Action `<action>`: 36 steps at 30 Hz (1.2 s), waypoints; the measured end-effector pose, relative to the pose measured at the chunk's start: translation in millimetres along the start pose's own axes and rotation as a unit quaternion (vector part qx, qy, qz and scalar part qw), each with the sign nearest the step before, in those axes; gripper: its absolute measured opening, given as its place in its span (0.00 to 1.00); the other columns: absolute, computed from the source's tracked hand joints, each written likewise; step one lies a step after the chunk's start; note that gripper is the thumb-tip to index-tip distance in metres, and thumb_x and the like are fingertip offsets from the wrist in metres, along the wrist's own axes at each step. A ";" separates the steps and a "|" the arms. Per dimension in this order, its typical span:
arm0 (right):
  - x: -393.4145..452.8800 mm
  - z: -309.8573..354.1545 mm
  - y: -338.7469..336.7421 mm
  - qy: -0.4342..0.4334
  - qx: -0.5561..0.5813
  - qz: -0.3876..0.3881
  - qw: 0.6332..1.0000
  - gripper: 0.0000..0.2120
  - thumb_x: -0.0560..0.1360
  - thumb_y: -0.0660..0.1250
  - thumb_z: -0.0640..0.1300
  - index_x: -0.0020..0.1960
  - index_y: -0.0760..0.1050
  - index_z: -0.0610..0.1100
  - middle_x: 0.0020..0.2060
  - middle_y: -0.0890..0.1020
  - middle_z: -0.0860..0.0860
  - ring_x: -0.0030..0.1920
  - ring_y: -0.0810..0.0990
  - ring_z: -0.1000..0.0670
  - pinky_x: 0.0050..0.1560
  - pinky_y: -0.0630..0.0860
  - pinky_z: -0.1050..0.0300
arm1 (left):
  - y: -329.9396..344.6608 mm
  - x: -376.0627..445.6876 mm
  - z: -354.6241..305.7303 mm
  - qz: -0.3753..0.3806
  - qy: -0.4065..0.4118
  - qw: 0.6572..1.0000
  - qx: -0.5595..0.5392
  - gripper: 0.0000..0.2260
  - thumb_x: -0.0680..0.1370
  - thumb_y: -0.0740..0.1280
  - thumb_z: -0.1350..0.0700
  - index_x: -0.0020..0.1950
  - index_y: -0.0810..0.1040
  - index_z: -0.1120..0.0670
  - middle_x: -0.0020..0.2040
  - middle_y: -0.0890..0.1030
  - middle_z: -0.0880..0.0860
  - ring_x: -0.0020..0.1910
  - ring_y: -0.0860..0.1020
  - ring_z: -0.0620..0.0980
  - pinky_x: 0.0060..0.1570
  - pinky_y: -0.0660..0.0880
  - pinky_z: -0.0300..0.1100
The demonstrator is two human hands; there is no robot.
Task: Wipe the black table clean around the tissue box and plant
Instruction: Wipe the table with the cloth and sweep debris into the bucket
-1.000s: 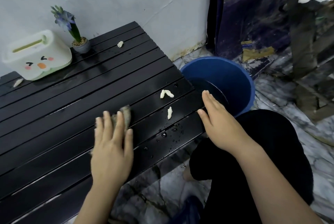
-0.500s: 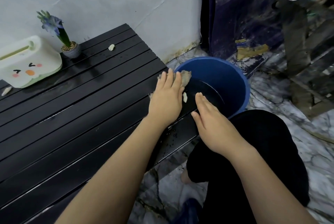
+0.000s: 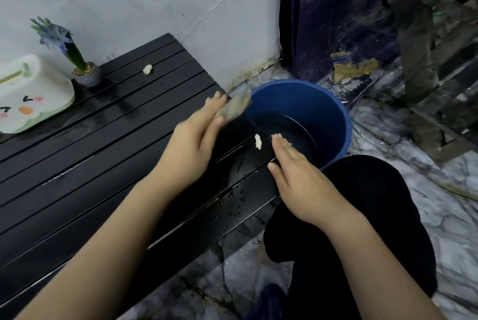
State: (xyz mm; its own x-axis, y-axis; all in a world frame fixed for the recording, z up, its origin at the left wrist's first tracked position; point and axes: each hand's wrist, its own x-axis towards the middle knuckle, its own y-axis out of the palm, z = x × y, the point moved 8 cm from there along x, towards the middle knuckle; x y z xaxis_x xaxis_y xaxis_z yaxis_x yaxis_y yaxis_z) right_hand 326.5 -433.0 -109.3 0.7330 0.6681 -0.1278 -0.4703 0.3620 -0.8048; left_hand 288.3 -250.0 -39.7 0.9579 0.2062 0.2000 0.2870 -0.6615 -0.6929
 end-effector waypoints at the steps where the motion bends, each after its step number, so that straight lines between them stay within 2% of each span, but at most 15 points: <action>1: 0.4 -1.3 -0.8 0.002 0.002 0.002 1.000 0.28 0.85 0.50 0.52 0.81 0.45 0.45 0.81 0.51 0.51 0.79 0.48 0.56 0.67 0.39 0.74 | -4.2 -28.2 1.9 0.011 0.016 0.999 0.026 0.20 0.85 0.59 0.57 0.77 0.67 0.55 0.78 0.67 0.51 0.78 0.62 0.47 0.77 0.59 0.41; 4: 3.7 -4.8 -4.2 0.015 0.003 0.005 1.000 0.28 0.85 0.50 0.51 0.81 0.47 0.45 0.80 0.53 0.50 0.79 0.50 0.54 0.70 0.47 0.66 | -13.0 -118.0 15.4 0.056 0.045 0.991 0.111 0.21 0.84 0.57 0.56 0.78 0.64 0.54 0.80 0.62 0.50 0.79 0.59 0.49 0.78 0.56 0.46; 7: 4.2 -4.8 -4.7 0.019 -0.004 0.009 1.000 0.27 0.85 0.50 0.50 0.81 0.49 0.44 0.80 0.55 0.49 0.79 0.52 0.53 0.70 0.47 0.65 | -13.9 -178.2 28.3 0.107 0.043 0.983 0.143 0.22 0.84 0.52 0.49 0.79 0.60 0.43 0.80 0.58 0.39 0.80 0.55 0.46 0.76 0.58 0.56; 8: 3.6 -4.6 -4.1 0.019 -0.005 0.011 1.000 0.27 0.85 0.50 0.50 0.81 0.49 0.44 0.80 0.55 0.49 0.79 0.52 0.53 0.70 0.47 0.65 | -13.1 -186.5 28.0 0.117 0.048 0.981 0.148 0.22 0.84 0.54 0.50 0.79 0.61 0.46 0.80 0.59 0.42 0.80 0.56 0.49 0.75 0.59 0.58; 10: 2.5 -4.6 -3.2 0.019 -0.006 0.011 1.000 0.27 0.85 0.50 0.50 0.81 0.49 0.44 0.80 0.55 0.49 0.79 0.52 0.53 0.69 0.47 0.65 | -5.6 -187.0 21.5 0.144 0.069 0.974 0.162 0.23 0.83 0.56 0.55 0.78 0.64 0.54 0.80 0.61 0.50 0.80 0.57 0.55 0.75 0.58 0.55; 13: 1.9 -3.9 -3.3 0.017 -0.010 0.006 1.000 0.26 0.85 0.50 0.48 0.81 0.49 0.44 0.80 0.55 0.48 0.79 0.53 0.53 0.69 0.48 0.66 | 12.3 -162.5 6.5 0.168 0.097 0.964 0.182 0.23 0.84 0.55 0.56 0.80 0.61 0.54 0.81 0.57 0.51 0.81 0.53 0.54 0.78 0.55 0.50; 20: 3.8 -6.7 -6.7 0.010 -0.002 -0.020 1.000 0.24 0.85 0.51 0.41 0.80 0.54 0.44 0.79 0.60 0.48 0.78 0.56 0.52 0.69 0.51 0.65 | 54.6 -85.8 -9.8 0.175 0.115 0.960 0.185 0.24 0.84 0.57 0.59 0.80 0.58 0.55 0.81 0.56 0.53 0.81 0.49 0.54 0.80 0.49 0.50; 26: 4.9 -8.7 -12.7 0.015 0.024 -0.040 0.999 0.23 0.84 0.52 0.40 0.78 0.57 0.45 0.76 0.66 0.48 0.74 0.65 0.49 0.69 0.63 0.56 | 75.3 -23.4 -9.5 0.142 0.083 0.968 0.188 0.23 0.85 0.55 0.57 0.81 0.57 0.55 0.81 0.56 0.54 0.81 0.49 0.56 0.79 0.44 0.44; 28: 5.8 -11.2 -11.7 0.026 0.033 -0.037 0.998 0.23 0.84 0.52 0.40 0.78 0.57 0.45 0.73 0.70 0.47 0.71 0.70 0.47 0.65 0.68 0.56 | 81.9 2.3 -7.3 0.130 0.075 0.970 0.192 0.23 0.85 0.55 0.57 0.81 0.57 0.54 0.81 0.56 0.54 0.81 0.50 0.56 0.76 0.42 0.42; 30: 6.3 -15.3 -10.7 0.038 0.039 -0.034 0.998 0.20 0.84 0.52 0.40 0.75 0.61 0.46 0.63 0.76 0.48 0.61 0.76 0.48 0.52 0.70 0.57 | 90.8 26.5 -6.1 0.133 0.075 0.969 0.194 0.23 0.85 0.55 0.57 0.80 0.58 0.55 0.81 0.57 0.55 0.81 0.51 0.57 0.78 0.44 0.44; 31: 6.3 -16.3 -9.9 0.040 0.040 -0.029 0.998 0.20 0.83 0.52 0.40 0.75 0.61 0.45 0.62 0.76 0.47 0.58 0.76 0.48 0.49 0.68 0.58 | 95.0 36.8 -5.5 0.139 0.073 0.969 0.190 0.22 0.85 0.55 0.57 0.80 0.58 0.55 0.81 0.57 0.55 0.81 0.51 0.57 0.78 0.46 0.46; 34: 5.4 -15.8 -9.8 0.037 0.037 -0.015 0.999 0.23 0.84 0.53 0.39 0.78 0.58 0.43 0.67 0.74 0.45 0.63 0.73 0.48 0.52 0.65 0.60 | 94.2 59.0 -6.4 0.129 0.035 0.984 0.118 0.21 0.85 0.57 0.59 0.79 0.62 0.57 0.80 0.61 0.56 0.80 0.56 0.56 0.79 0.53 0.49; 36: 4.6 -14.5 -11.2 0.038 0.040 -0.011 0.998 0.22 0.84 0.52 0.38 0.78 0.59 0.42 0.69 0.73 0.44 0.66 0.72 0.47 0.55 0.65 0.61 | 74.6 60.7 -6.6 0.061 -0.012 0.998 0.028 0.20 0.85 0.59 0.59 0.77 0.66 0.57 0.77 0.66 0.56 0.78 0.62 0.54 0.77 0.59 0.47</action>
State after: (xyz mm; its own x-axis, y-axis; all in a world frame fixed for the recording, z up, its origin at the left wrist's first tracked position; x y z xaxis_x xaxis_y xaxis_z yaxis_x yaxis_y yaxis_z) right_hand 342.2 -443.4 -109.2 0.7776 0.6088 -0.1573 -0.4891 0.4283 -0.7598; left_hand 367.9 -291.7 -74.7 0.9848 0.1451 0.0960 0.1675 -0.6411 -0.7490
